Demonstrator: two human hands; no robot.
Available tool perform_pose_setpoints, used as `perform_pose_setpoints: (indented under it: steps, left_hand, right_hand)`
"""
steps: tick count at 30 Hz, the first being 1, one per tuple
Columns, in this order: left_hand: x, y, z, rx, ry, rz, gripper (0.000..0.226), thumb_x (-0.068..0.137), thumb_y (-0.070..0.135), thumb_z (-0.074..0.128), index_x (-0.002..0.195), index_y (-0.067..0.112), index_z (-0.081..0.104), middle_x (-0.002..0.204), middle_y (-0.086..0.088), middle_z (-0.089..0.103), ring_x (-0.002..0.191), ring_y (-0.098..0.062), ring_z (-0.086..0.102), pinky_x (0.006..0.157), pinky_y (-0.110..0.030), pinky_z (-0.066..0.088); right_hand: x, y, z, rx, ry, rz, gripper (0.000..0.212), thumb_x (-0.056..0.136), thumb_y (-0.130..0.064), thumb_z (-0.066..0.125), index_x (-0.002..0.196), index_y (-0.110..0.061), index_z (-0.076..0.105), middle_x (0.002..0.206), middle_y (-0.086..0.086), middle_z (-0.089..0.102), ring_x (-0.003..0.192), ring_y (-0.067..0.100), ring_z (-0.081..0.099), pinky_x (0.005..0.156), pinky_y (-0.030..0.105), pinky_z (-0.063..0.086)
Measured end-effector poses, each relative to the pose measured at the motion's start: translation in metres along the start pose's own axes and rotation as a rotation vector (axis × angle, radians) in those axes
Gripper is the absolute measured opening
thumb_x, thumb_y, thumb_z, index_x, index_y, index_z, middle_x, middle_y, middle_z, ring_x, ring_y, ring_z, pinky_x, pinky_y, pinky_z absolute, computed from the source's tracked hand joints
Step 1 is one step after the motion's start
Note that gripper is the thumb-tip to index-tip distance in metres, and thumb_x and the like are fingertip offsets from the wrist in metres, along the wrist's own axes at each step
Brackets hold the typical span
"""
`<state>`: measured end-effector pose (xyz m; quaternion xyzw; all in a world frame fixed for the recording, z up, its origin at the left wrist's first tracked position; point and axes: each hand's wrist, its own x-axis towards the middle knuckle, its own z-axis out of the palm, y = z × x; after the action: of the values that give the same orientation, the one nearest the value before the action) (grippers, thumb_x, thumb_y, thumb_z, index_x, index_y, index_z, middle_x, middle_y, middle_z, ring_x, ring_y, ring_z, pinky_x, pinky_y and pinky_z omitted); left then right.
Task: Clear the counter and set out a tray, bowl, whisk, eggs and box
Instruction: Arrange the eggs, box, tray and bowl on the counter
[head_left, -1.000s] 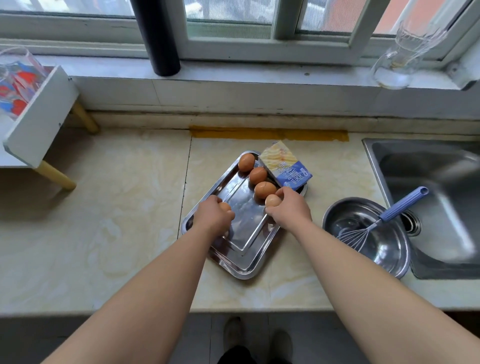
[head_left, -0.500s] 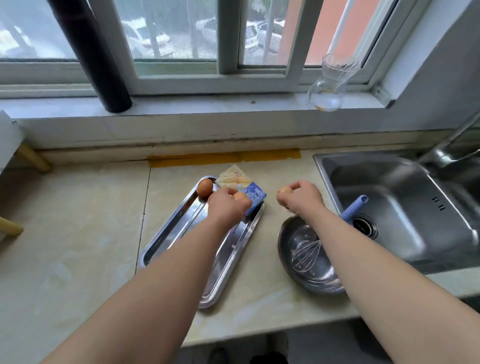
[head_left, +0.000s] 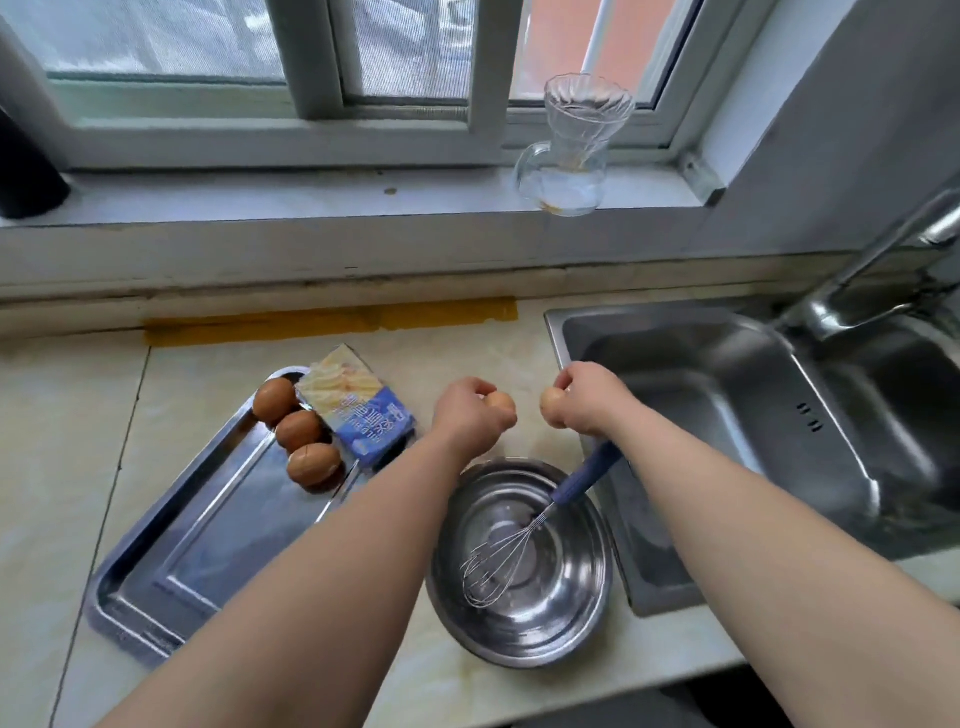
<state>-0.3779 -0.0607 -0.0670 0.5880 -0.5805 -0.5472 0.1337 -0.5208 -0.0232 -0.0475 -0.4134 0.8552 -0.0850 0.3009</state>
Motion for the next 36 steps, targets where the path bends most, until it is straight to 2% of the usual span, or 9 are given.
perform_pose_setpoints:
  steps: [4, 8, 12, 15, 20, 25, 30, 34, 36]
  left_hand:
    - [0.008, 0.000, 0.020, 0.044, -0.026, -0.026, 0.032, 0.081, 0.019, 0.062, 0.112, 0.014, 0.062, 0.091, -0.008, 0.068, 0.073, -0.022, 0.061, 0.065, -0.025, 0.047]
    - [0.012, -0.002, 0.033, 0.147, -0.062, -0.018, 0.033, 0.077, 0.019, 0.064, 0.109, 0.014, 0.062, 0.103, -0.010, 0.069, 0.089, -0.027, 0.067, 0.076, -0.030, 0.054]
    - [0.011, -0.004, 0.038, 0.213, -0.081, 0.009, 0.030, 0.073, 0.021, 0.065, 0.103, 0.016, 0.061, 0.099, -0.008, 0.068, 0.087, -0.026, 0.067, 0.076, -0.033, 0.057]
    - [0.011, -0.003, 0.039, 0.252, -0.102, 0.011, 0.030, 0.070, 0.018, 0.071, 0.098, 0.015, 0.061, 0.097, -0.010, 0.070, 0.085, -0.028, 0.068, 0.077, -0.036, 0.058]
    - [0.010, -0.002, 0.040, 0.276, -0.120, -0.005, 0.041, 0.070, 0.020, 0.076, 0.108, 0.010, 0.063, 0.102, -0.011, 0.070, 0.093, -0.027, 0.066, 0.075, -0.030, 0.052]
    - [0.007, -0.003, 0.037, 0.274, -0.092, -0.013, 0.046, 0.077, 0.021, 0.071, 0.119, 0.006, 0.061, 0.112, -0.012, 0.067, 0.104, -0.027, 0.064, 0.087, -0.031, 0.051]
    - [0.005, -0.002, 0.038, 0.290, -0.117, -0.014, 0.032, 0.074, 0.015, 0.075, 0.104, 0.005, 0.067, 0.105, -0.013, 0.069, 0.099, -0.027, 0.064, 0.086, -0.036, 0.054]
    - [0.004, 0.000, 0.038, 0.334, -0.115, -0.014, 0.014, 0.073, 0.015, 0.075, 0.076, 0.013, 0.061, 0.094, -0.012, 0.065, 0.089, -0.026, 0.062, 0.087, -0.039, 0.054]
    - [0.004, 0.000, 0.037, 0.328, -0.118, -0.006, 0.027, 0.074, 0.017, 0.075, 0.098, 0.007, 0.066, 0.105, -0.011, 0.065, 0.098, -0.025, 0.062, 0.089, -0.036, 0.052]
  right_hand:
    - [0.013, 0.006, 0.006, -0.224, -0.055, -0.034, 0.025, 0.082, -0.024, 0.052, 0.101, -0.014, 0.063, 0.097, 0.006, 0.066, 0.086, 0.027, 0.063, 0.074, 0.031, 0.053]
    - [0.018, 0.012, 0.013, -0.320, -0.119, -0.016, 0.020, 0.081, -0.021, 0.053, 0.096, -0.013, 0.064, 0.091, 0.006, 0.066, 0.079, 0.026, 0.064, 0.071, 0.032, 0.055]
    - [0.020, 0.012, 0.008, -0.367, -0.173, -0.020, 0.008, 0.078, -0.015, 0.057, 0.083, -0.011, 0.062, 0.080, 0.006, 0.063, 0.071, 0.024, 0.063, 0.065, 0.030, 0.054]
    - [0.020, 0.010, 0.005, -0.429, -0.234, -0.023, 0.003, 0.073, -0.011, 0.062, 0.071, -0.010, 0.060, 0.072, 0.007, 0.062, 0.064, 0.024, 0.061, 0.068, 0.033, 0.056]
    - [0.020, 0.008, 0.003, -0.483, -0.261, -0.046, 0.010, 0.072, -0.011, 0.064, 0.066, -0.010, 0.055, 0.068, 0.007, 0.058, 0.066, 0.025, 0.059, 0.066, 0.032, 0.053]
    - [0.019, 0.010, 0.003, -0.475, -0.235, -0.060, 0.012, 0.077, -0.009, 0.059, 0.067, -0.011, 0.052, 0.068, 0.006, 0.054, 0.072, 0.027, 0.059, 0.066, 0.033, 0.050]
    - [0.018, 0.012, 0.005, -0.455, -0.211, -0.061, 0.013, 0.076, -0.008, 0.059, 0.066, -0.011, 0.052, 0.070, 0.006, 0.056, 0.068, 0.026, 0.058, 0.066, 0.033, 0.051]
    - [0.017, 0.012, 0.003, -0.460, -0.216, -0.057, 0.013, 0.077, -0.007, 0.058, 0.067, -0.011, 0.051, 0.069, 0.006, 0.055, 0.063, 0.024, 0.056, 0.064, 0.032, 0.051]
    - [0.016, 0.011, 0.001, -0.460, -0.211, -0.061, 0.012, 0.077, -0.008, 0.058, 0.068, -0.012, 0.052, 0.069, 0.005, 0.055, 0.065, 0.024, 0.057, 0.063, 0.032, 0.050]
